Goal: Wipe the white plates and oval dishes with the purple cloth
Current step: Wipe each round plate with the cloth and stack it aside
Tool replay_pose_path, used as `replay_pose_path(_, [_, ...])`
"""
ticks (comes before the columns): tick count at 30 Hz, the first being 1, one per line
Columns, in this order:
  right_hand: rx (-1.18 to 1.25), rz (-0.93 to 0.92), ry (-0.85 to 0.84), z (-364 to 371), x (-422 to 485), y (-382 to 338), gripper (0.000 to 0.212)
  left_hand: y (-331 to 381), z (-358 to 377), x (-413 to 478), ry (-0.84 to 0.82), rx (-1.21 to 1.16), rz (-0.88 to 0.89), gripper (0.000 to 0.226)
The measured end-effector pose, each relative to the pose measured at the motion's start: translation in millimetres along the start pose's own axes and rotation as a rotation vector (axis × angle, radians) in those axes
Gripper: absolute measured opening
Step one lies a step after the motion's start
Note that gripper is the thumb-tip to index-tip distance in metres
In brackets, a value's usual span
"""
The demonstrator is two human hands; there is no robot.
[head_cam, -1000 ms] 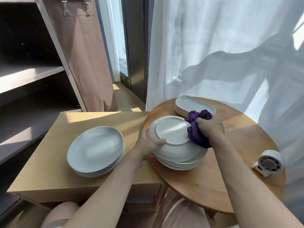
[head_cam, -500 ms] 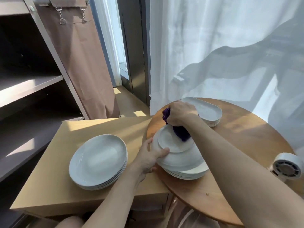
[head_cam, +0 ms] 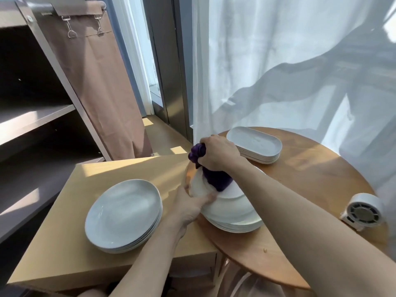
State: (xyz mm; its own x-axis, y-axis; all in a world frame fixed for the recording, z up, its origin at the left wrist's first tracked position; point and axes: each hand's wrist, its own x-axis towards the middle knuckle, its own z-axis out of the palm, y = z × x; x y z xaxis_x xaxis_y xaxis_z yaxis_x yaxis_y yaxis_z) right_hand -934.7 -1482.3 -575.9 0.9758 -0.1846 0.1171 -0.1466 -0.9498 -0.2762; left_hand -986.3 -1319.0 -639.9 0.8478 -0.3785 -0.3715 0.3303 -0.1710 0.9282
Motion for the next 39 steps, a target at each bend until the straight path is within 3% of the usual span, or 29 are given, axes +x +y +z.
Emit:
replay_pose_path(7, [0.302, 0.405, -0.002, -21.1, -13.1, 56.4, 0.014, 6.5, 1.5, 0.3, -0.025, -0.032, 0.038, 0.087])
replay_pose_path(14, [0.518, 0.605, 0.029, -21.3, -61.1, 116.8, 0.011, 17.4, 6.2, 0.7, 0.033, 0.056, 0.183, 0.091])
replay_pose_path(21, [0.458, 0.525, -0.018, -27.5, -45.7, 111.0, 0.013, 13.1, 9.8, -5.8, 0.039, 0.043, 0.212, 0.093])
replay_pose_path(27, [0.410, 0.399, -0.212, -44.7, -4.5, 75.2, 0.027, 15.3, 12.5, -7.8, 0.069, 0.013, 0.188, 0.103])
replay_pose_path(29, [0.408, 0.345, -0.232, -45.0, 5.8, 67.2, 0.021, 14.6, 12.9, -7.1, 0.079, 0.009, 0.176, 0.107])
replay_pose_path(33, [0.182, 0.243, -0.218, -40.4, 20.3, 53.6, 0.020, 13.1, 14.9, -7.3, 0.101, 0.034, 0.167, 0.093])
replay_pose_path(39, [0.073, 0.140, -0.158, -34.2, 22.5, 31.6, 0.022, 13.0, 16.9, -7.3, 0.134, 0.041, 0.148, 0.098])
